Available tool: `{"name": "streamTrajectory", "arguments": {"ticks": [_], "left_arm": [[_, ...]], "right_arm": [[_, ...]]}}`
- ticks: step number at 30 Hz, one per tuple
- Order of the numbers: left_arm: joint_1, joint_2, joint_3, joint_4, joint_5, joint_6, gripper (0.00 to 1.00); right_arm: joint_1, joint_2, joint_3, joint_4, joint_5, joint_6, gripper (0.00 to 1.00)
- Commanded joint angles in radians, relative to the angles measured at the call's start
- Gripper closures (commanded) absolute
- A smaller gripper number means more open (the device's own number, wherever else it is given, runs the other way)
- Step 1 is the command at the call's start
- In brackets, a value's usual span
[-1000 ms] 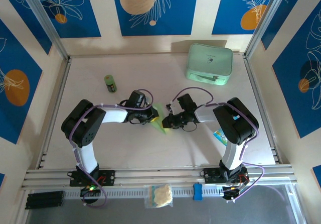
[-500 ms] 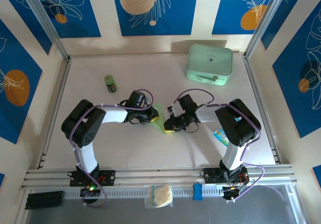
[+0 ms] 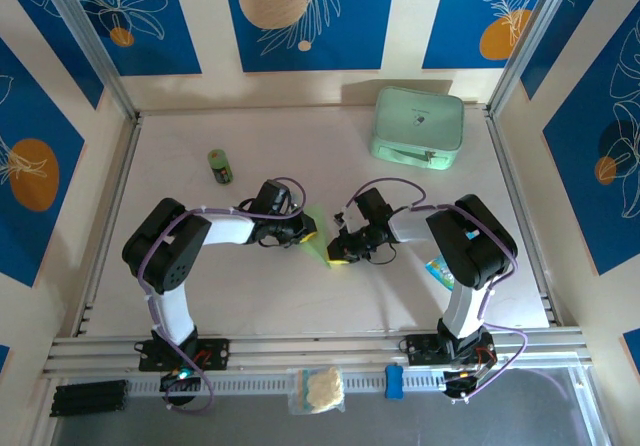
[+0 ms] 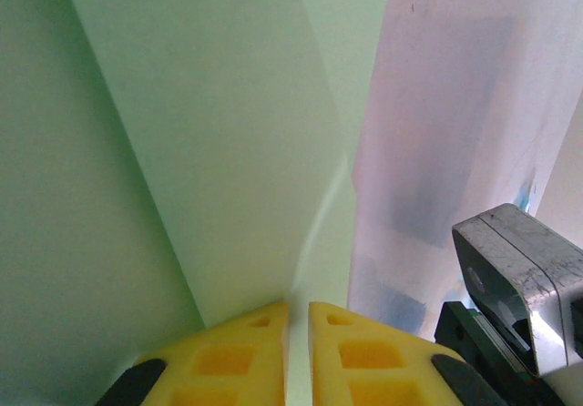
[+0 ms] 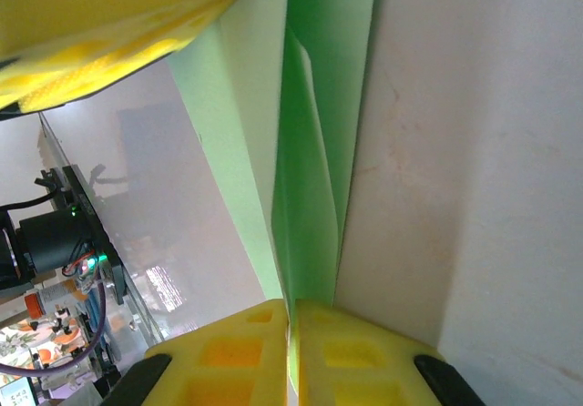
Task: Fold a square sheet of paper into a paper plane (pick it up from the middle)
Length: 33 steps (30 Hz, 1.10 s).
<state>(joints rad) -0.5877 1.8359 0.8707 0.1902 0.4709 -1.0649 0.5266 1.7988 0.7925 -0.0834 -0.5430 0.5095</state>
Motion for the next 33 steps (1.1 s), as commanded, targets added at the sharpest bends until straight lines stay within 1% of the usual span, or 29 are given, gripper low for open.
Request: {"name": "streamTrajectory", "arguments": {"ticks": [1, 4, 6, 14, 26, 33], "left_arm": [[-0.009, 0.000, 0.017, -0.023, 0.006, 0.019, 0.85], [-0.008, 0.001, 0.019, -0.021, 0.008, 0.020, 0.85], [-0.008, 0.000, 0.020, -0.021, 0.008, 0.020, 0.85], [-0.008, 0.001, 0.021, -0.018, 0.013, 0.022, 0.85], [-0.009, -0.001, 0.017, -0.015, 0.015, 0.019, 0.85], [-0.007, -0.004, 0.016, -0.017, 0.015, 0.018, 0.85]], "right_arm": [[-0.005, -0.014, 0.007, -0.023, 0.013, 0.010, 0.86], [-0.008, -0.058, 0.004, -0.021, 0.023, 0.014, 0.83], [-0.008, -0.078, 0.007, -0.029, 0.035, 0.014, 0.82], [-0.008, -0.068, 0.042, -0.026, 0.066, 0.034, 0.78], [-0.001, -0.009, 0.091, -0.039, 0.088, 0.035, 0.78], [-0.002, -0.013, 0.090, -0.030, 0.097, 0.037, 0.78]]}}
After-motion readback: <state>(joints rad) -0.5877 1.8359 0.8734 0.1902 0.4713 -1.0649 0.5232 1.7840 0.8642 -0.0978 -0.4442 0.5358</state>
